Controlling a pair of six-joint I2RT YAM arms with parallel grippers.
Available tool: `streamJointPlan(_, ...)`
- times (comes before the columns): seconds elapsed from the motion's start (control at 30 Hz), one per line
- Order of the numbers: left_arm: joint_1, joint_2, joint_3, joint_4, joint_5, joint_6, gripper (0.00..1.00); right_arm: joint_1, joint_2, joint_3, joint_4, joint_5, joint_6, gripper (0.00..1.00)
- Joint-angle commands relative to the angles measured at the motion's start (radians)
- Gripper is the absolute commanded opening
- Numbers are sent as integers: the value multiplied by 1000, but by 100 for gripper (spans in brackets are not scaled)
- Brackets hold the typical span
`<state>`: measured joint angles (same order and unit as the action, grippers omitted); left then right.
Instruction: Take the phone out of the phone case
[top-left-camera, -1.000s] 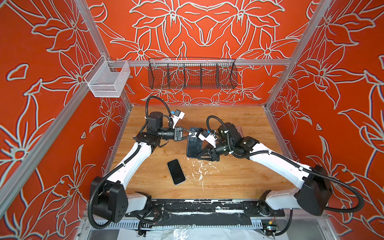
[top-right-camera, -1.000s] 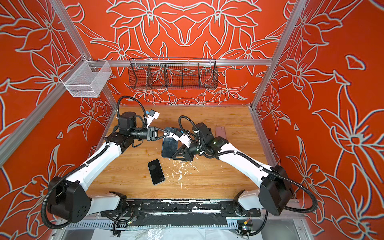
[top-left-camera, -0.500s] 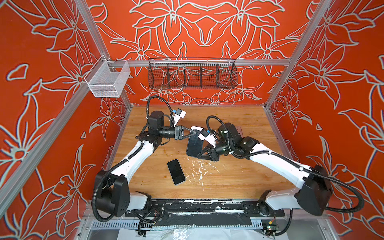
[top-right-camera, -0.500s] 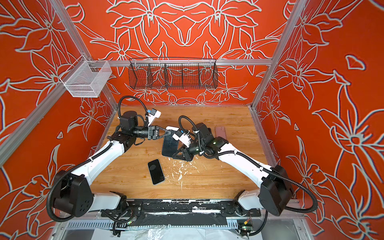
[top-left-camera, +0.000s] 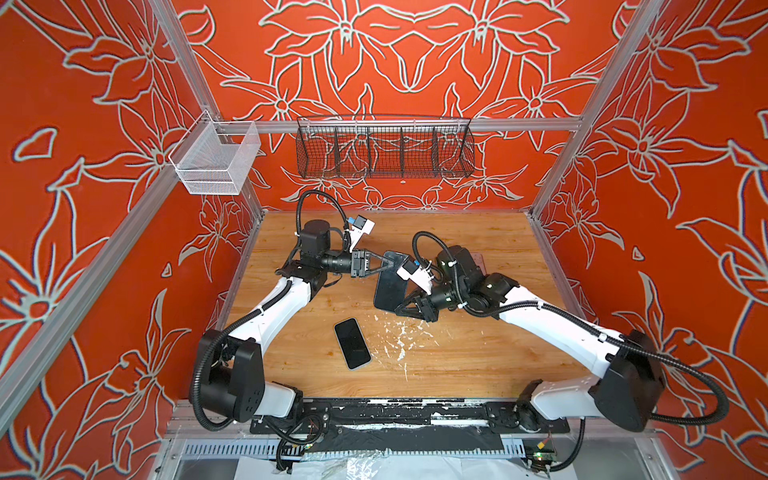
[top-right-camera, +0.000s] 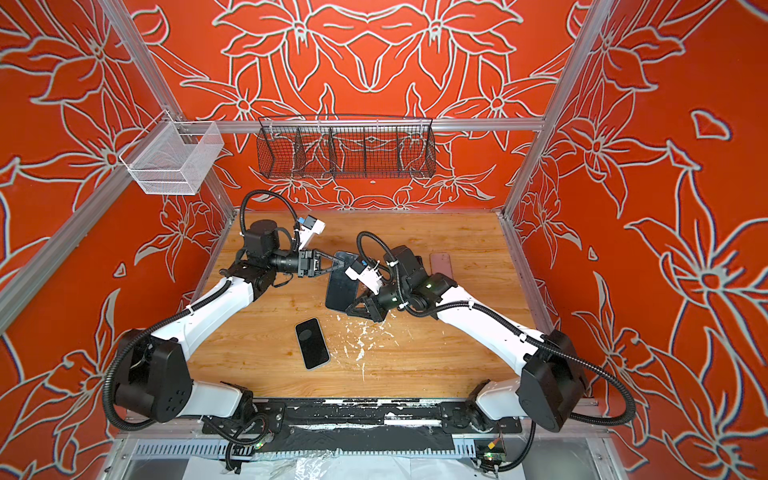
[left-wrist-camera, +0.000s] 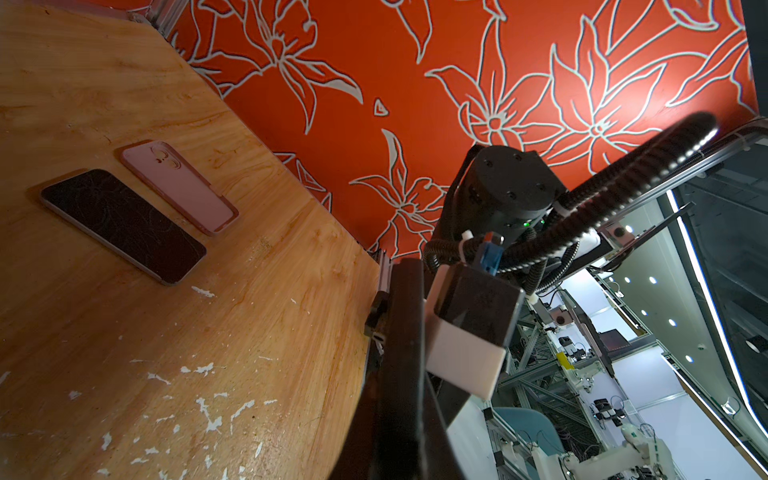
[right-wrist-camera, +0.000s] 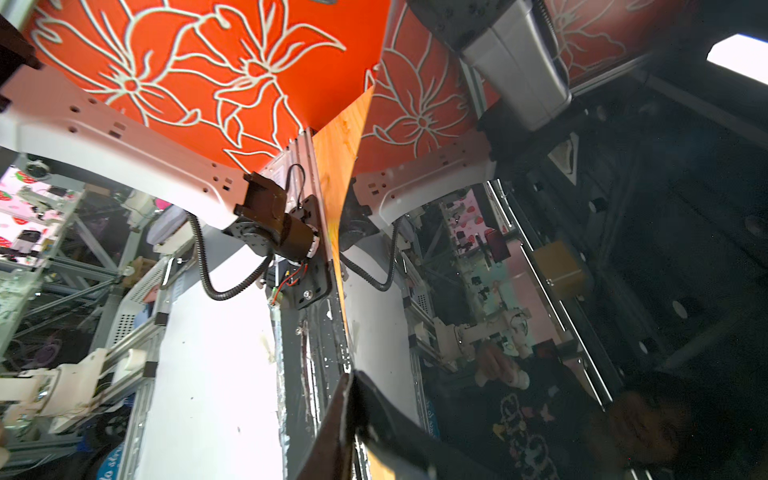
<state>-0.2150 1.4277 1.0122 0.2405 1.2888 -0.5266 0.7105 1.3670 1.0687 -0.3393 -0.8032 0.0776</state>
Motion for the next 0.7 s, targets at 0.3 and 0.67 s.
streamJointPlan(0.3, 1, 131, 74, 204, -76, -270, 0, 90, -40, 37, 24, 150, -223, 15)
streamJointPlan(0.67, -10, 162, 128, 109, -75, -225, 0, 155, -36, 4, 50, 292, -278, 17)
